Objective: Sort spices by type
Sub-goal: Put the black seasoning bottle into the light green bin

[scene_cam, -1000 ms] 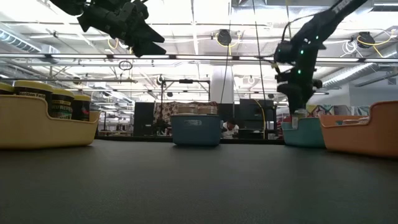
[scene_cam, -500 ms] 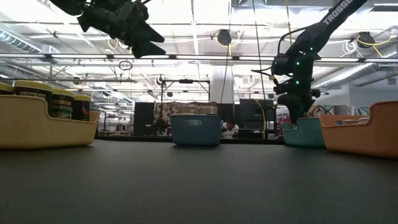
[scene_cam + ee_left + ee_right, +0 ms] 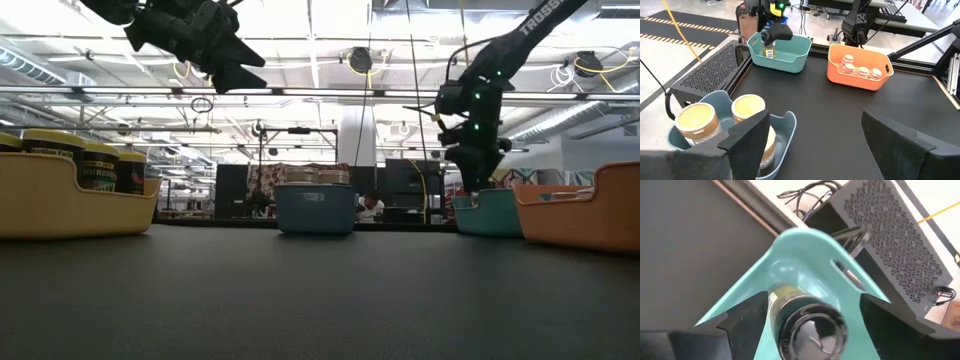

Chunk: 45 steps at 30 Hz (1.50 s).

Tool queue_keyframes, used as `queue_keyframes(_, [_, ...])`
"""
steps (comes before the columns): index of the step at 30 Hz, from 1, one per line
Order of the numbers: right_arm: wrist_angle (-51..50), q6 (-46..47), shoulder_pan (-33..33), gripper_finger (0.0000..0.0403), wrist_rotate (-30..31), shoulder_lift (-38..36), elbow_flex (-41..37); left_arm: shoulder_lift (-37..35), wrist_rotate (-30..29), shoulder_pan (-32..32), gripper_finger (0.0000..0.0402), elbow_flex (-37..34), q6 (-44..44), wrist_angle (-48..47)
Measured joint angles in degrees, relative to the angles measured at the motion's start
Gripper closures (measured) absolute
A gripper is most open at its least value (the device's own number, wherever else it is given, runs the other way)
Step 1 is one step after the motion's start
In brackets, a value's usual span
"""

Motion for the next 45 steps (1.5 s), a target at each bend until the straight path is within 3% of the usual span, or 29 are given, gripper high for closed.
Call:
queue_keyframes(3, [-1.3,-0.3,0.0,0.0094,0.1,0.0,3.0,-0.4,0.0,0.0,0.0084,0.9,-0.1,-2.9])
queue_keyframes(8, [-3.0,-0.9,0.8,0.0094,-1.0,-0.1,9.2,-3.2,-2.2,-2.1,0.0084,7.3,0.0,-17.3])
queue_keyframes(13, [-2.2,-1.0,3.7,0.0094,-14.7,-0.1,11.8,-6.8,-11.5,-9.8,0.0084,10.6,-2.3,-33.0])
queue_keyframes(17, [-0.3,-3.4,8.5,0.0094,-26.4,-0.1,11.8,-8.3,-12.1,-17.6,0.0084,10.2,-7.1,-43.3])
queue_keyframes(21, [4.0,-5.3,15.5,0.0094,-31.7,-0.1,11.8,-8.2,-12.3,-27.7,0.0084,9.2,-13.3,-44.5])
queue_keyframes(26, [7.9,-6.4,25.5,0.0094,-34.5,-0.1,11.8,-7.6,-13.1,-39.0,0.0084,9.2,-19.1,-37.6])
queue_keyframes(29, [8.9,-6.5,32.1,0.0094,-34.5,-0.1,11.8,-7.7,-13.9,-43.7,0.0084,9.2,-24.5,-36.1])
queue_keyframes(36, [13.7,-2.2,46.1,0.0094,-33.7,-0.1,11.8,-6.2,-16.6,-53.9,0.0084,9.2,-40.5,-42.1])
queue_keyframes(45, [19.4,8.2,61.0,0.0094,-16.6,-0.1,11.8,-0.4,-19.7,-70.0,0.0084,9.2,-51.6,-41.9])
